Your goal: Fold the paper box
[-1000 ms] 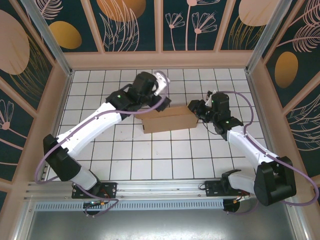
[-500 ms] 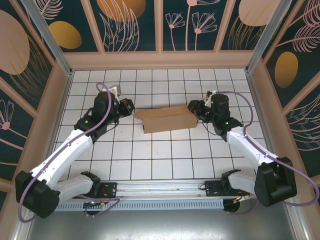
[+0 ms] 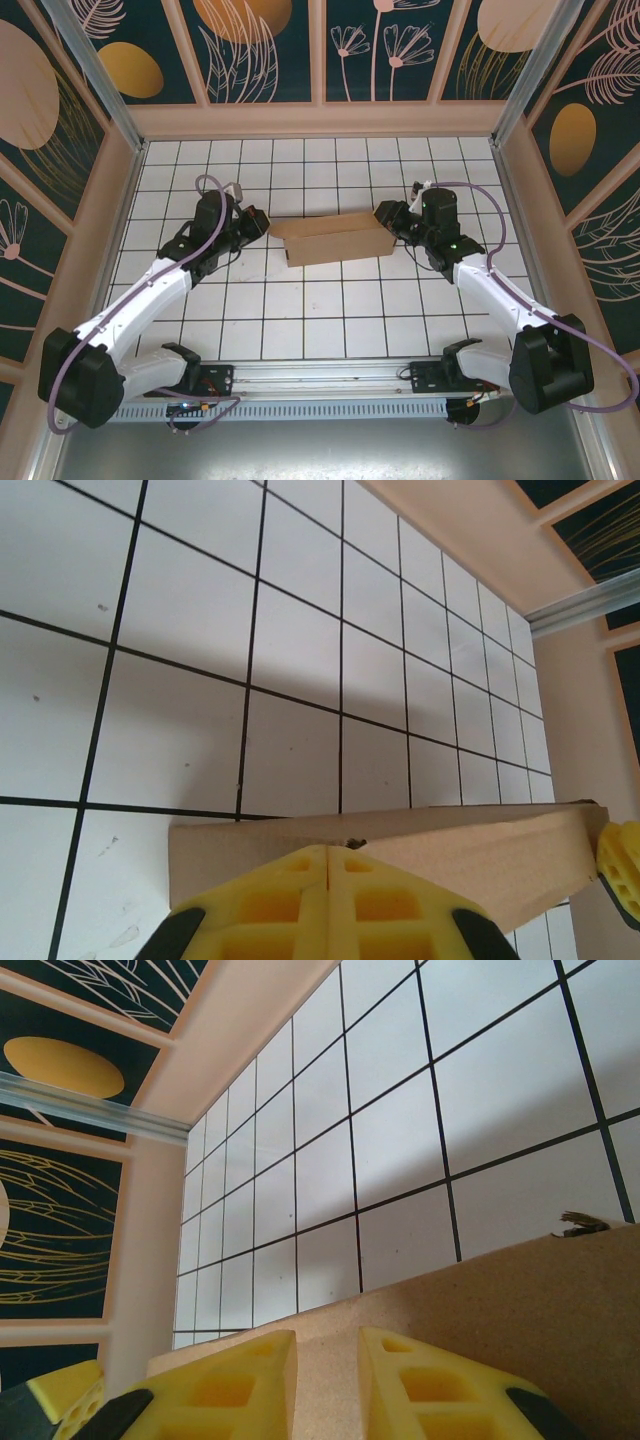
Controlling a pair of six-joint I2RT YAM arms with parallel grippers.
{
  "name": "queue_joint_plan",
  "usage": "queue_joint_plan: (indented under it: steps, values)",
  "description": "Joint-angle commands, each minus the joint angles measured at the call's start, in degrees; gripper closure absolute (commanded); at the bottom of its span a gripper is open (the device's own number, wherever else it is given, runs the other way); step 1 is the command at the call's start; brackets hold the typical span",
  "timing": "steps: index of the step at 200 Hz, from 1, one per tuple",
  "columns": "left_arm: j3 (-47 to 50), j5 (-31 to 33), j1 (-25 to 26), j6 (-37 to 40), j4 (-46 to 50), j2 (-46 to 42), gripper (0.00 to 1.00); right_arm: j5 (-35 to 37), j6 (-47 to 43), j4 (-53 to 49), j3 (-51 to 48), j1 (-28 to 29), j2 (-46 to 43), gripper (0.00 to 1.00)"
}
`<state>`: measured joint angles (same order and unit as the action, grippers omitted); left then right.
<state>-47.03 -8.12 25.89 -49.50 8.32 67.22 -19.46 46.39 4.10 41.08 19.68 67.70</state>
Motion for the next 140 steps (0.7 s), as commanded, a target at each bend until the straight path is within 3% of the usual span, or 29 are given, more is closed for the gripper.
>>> queue_joint_plan:
  steps: [1, 53, 104, 140]
  values:
    - [1.0, -3.5, -0.2, -3.0, -4.6, 0.9, 1.00, 2.2, -1.3, -7.3, -2.9, 0.5, 1.4, 0.76]
    - [8.6, -6.8, -0.2, -9.5, -11.6, 1.9, 1.00, 1.7, -0.3, -5.1, -4.4, 0.8, 2.3, 0.76]
    - [9.3, -5.4, -0.2, -10.6, -13.3, 2.8, 1.00, 1.2, 0.1, -3.9, -5.1, 2.0, 3.1, 0.76]
    - [12.5, -8.3, 0.0, -14.7, -19.2, 5.3, 1.00, 1.0, 0.4, -3.7, -5.1, 2.7, 3.2, 0.76]
